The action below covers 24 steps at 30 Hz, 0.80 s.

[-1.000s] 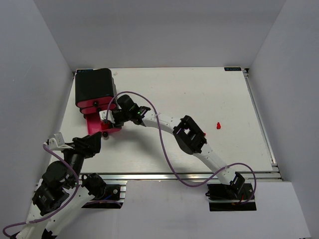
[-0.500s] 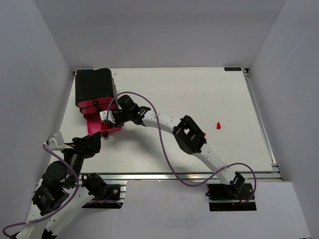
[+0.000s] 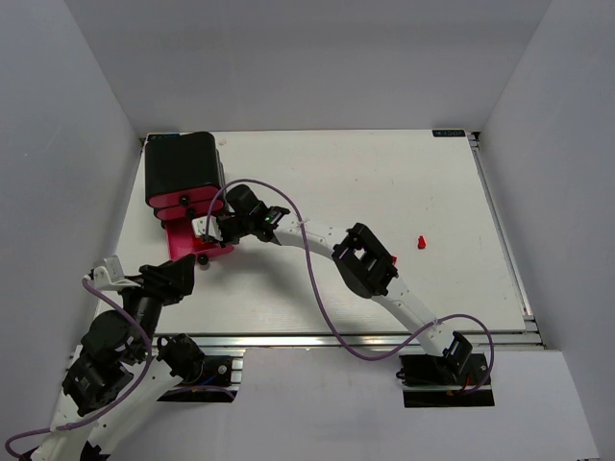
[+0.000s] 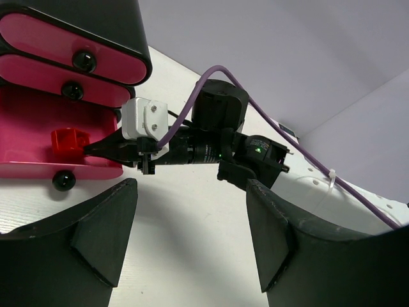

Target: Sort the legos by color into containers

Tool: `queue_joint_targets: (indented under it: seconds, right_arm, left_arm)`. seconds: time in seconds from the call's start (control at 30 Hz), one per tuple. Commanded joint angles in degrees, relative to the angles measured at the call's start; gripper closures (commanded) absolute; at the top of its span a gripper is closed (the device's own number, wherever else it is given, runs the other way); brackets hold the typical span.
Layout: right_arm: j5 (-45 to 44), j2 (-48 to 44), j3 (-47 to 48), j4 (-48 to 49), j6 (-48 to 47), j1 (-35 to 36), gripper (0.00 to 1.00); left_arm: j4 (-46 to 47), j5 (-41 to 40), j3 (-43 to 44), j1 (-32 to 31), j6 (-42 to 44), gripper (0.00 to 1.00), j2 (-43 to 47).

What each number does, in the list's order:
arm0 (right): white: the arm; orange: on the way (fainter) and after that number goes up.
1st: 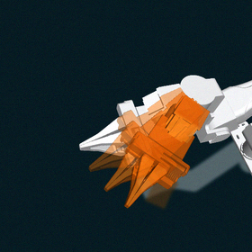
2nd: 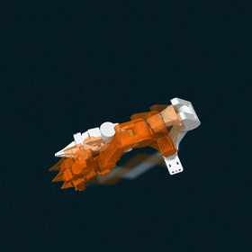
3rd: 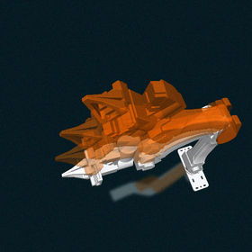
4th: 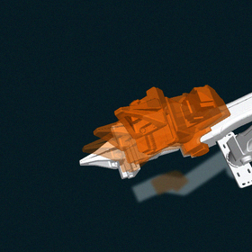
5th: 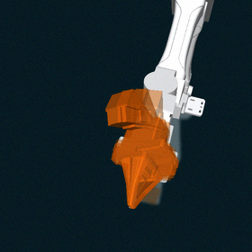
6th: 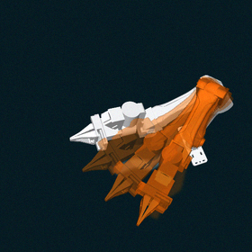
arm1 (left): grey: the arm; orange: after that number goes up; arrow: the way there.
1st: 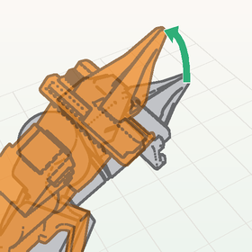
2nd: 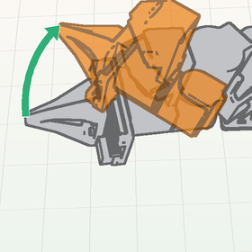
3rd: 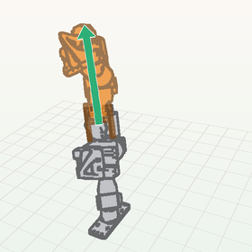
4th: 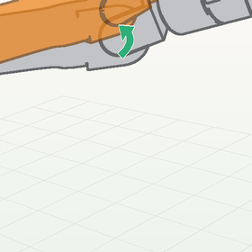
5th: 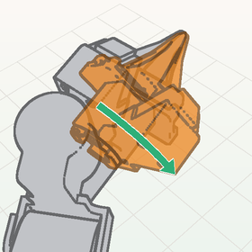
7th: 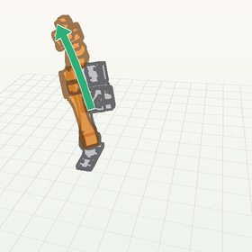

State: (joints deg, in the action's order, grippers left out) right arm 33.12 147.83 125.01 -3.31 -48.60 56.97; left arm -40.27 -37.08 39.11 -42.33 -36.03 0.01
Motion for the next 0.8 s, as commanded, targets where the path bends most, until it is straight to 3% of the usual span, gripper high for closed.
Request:
queue_joint_targets:
  seconds: [0.0, 0.27, 0.77]
  right_arm:
    - [-0.3, 0.2, -0.5, -0.6, -0.8, -0.2, 0.91]
    - [-1.0, -0.6, -1.3, 0.1, -0.8, -0.3, 1.0]
    - [-9.1, -2.8, -1.8, 6.4, -0.8, -0.8, 1.0]
  left_arm:
    - [-0.6, -0.4, 0.3, 0.2, -0.1, 0.21, 5.1]
    - [-0.5, -0.5, 0.3, 0.2, -0.1, 0.21, 5.1]
    - [-0.7, -0.5, 0.3, 0.2, -0.1, 0.21, 5.1]
